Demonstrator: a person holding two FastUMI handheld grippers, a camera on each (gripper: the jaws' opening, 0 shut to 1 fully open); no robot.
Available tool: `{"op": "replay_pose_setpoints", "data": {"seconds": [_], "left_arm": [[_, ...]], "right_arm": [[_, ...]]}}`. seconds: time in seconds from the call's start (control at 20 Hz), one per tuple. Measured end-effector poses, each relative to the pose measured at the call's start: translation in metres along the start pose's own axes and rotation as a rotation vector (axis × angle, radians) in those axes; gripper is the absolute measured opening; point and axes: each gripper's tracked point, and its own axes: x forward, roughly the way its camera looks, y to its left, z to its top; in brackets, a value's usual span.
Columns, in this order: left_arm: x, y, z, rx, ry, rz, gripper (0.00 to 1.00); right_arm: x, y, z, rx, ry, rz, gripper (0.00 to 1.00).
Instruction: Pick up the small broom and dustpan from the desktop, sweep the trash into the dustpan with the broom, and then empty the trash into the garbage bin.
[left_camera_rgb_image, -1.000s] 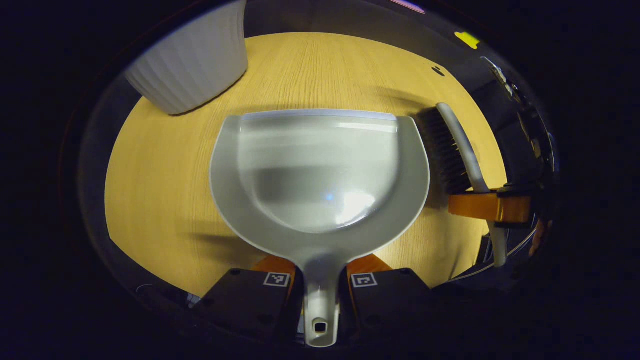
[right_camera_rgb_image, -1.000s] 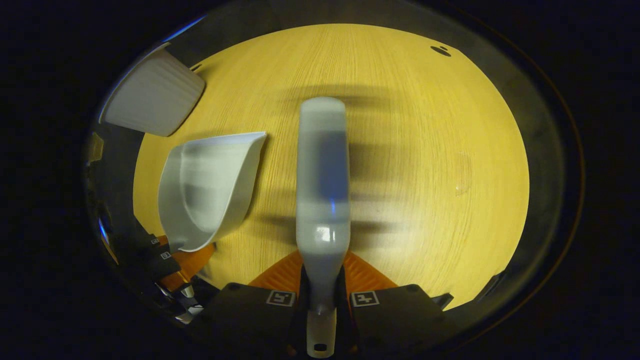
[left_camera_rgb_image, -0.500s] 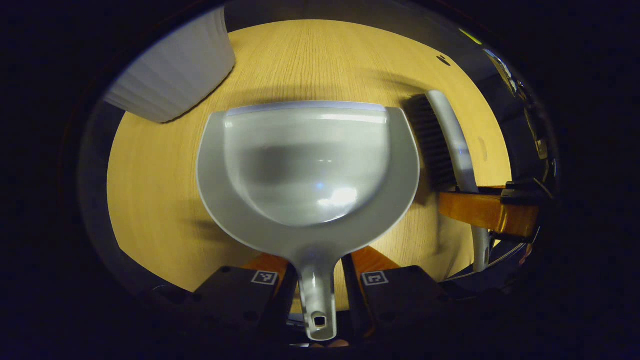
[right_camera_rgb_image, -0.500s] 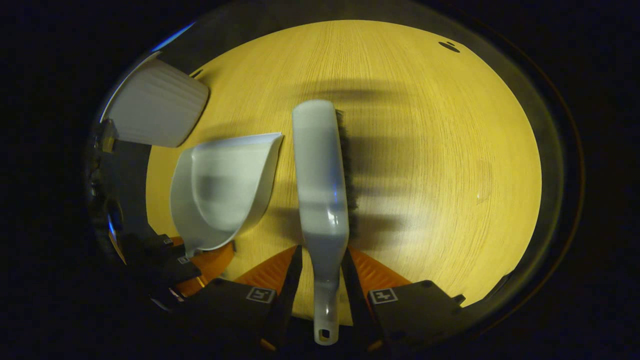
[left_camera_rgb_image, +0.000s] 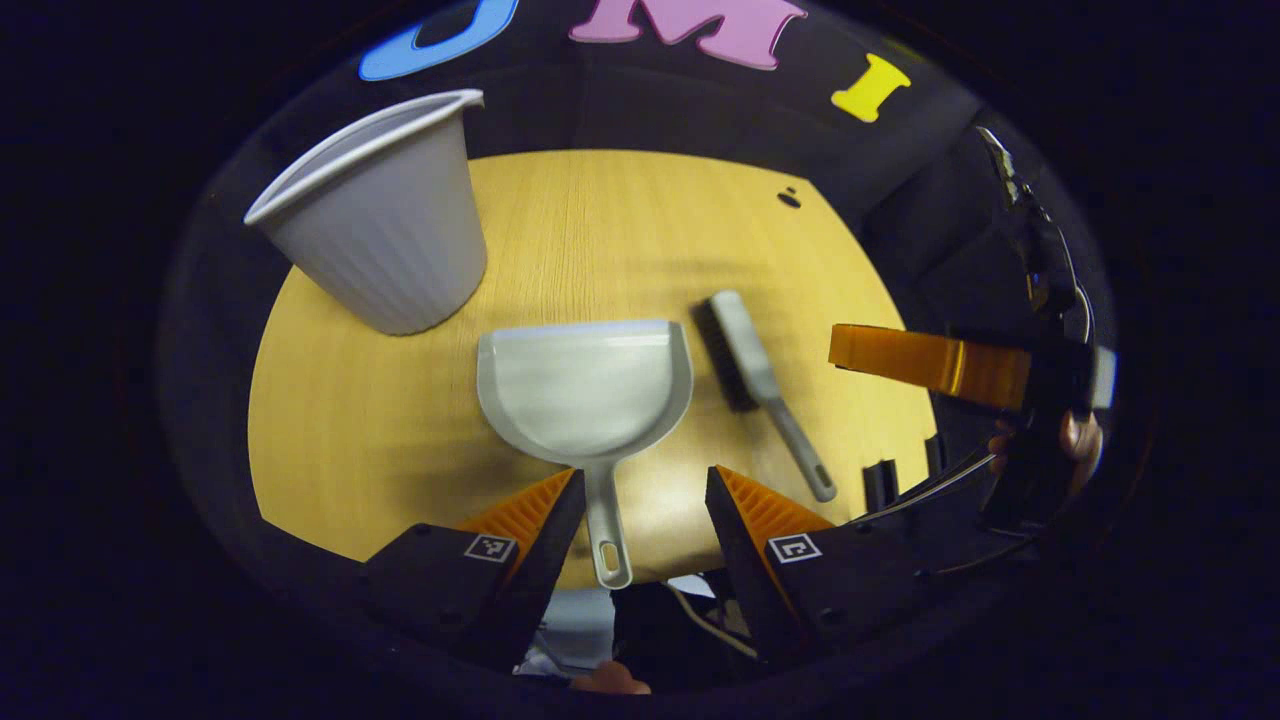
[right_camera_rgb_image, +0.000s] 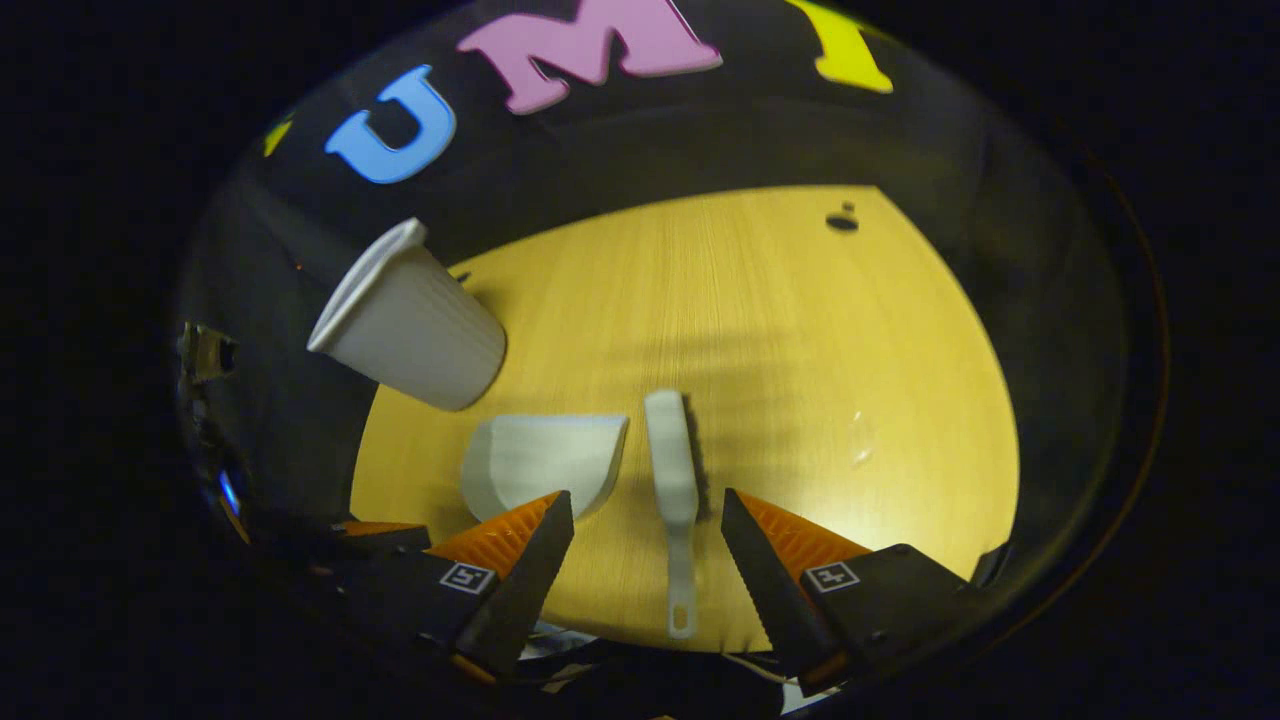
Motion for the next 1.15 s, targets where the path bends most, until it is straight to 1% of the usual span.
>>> {"op": "replay_pose_setpoints", "data": {"seconds": [0.05,0.1,0.15,0.25,0.35,0.4,0.45,0.55,0.65,0.7,0.75,0.8,0.9,0.95,1.0,1.1,1.15], "left_arm": [[-0.026,-0.005,0.017,0.018,-0.094,-0.010,0.74],[-0.050,-0.006,0.027,0.039,-0.170,-0.010,0.74],[-0.066,-0.007,0.036,0.066,-0.248,-0.020,0.75],[-0.108,-0.013,0.054,0.096,-0.388,-0.039,0.74],[-0.147,-0.011,0.068,0.118,-0.502,-0.055,0.74],[-0.172,-0.012,0.077,0.130,-0.549,-0.051,0.74],[-0.193,-0.010,0.083,0.149,-0.595,-0.031,0.74],[-0.230,-0.011,0.095,0.205,-0.715,0.047,0.74],[-0.266,-0.018,0.093,0.287,-0.834,0.142,0.74],[-0.282,-0.024,0.088,0.328,-0.888,0.175,0.74],[-0.296,-0.033,0.084,0.354,-0.947,0.187,0.73],[-0.304,-0.042,0.084,0.365,-1.005,0.160,0.73],[-0.308,-0.053,0.076,0.354,-1.019,0.103,0.72],[-0.302,-0.049,0.075,0.341,-1.026,0.095,0.71],[-0.296,-0.044,0.078,0.322,-1.034,0.105,0.70],[-0.288,-0.031,0.073,0.267,-1.048,0.114,0.72],[-0.284,-0.026,0.070,0.236,-1.055,0.112,0.71]], "right_arm": [[-0.020,0.002,0.022,-0.034,-0.104,-0.023,0.95],[-0.037,0.010,0.040,-0.040,-0.204,-0.024,0.96],[-0.053,0.023,0.059,-0.029,-0.290,-0.008,0.96],[-0.086,0.052,0.103,0.004,-0.465,0.061,0.95],[-0.115,0.074,0.140,-0.018,-0.584,0.080,0.95],[-0.125,0.083,0.153,-0.038,-0.622,0.082,0.95],[-0.142,0.089,0.158,-0.054,-0.649,0.087,0.95],[-0.170,0.107,0.167,-0.062,-0.698,0.109,0.95],[-0.188,0.127,0.170,-0.048,-0.737,0.140,0.95],[-0.193,0.135,0.169,-0.049,-0.747,0.144,0.95],[-0.196,0.140,0.166,-0.062,-0.766,0.139,0.95],[-0.198,0.140,0.163,-0.078,-0.785,0.117,0.95],[-0.205,0.141,0.158,-0.088,-0.813,0.086,0.95],[-0.207,0.143,0.152,-0.093,-0.820,0.073,0.95],[-0.206,0.144,0.149,-0.096,-0.822,0.061,0.95],[-0.202,0.146,0.140,-0.111,-0.809,0.040,0.95],[-0.200,0.149,0.135,-0.116,-0.802,0.034,0.95]]}}
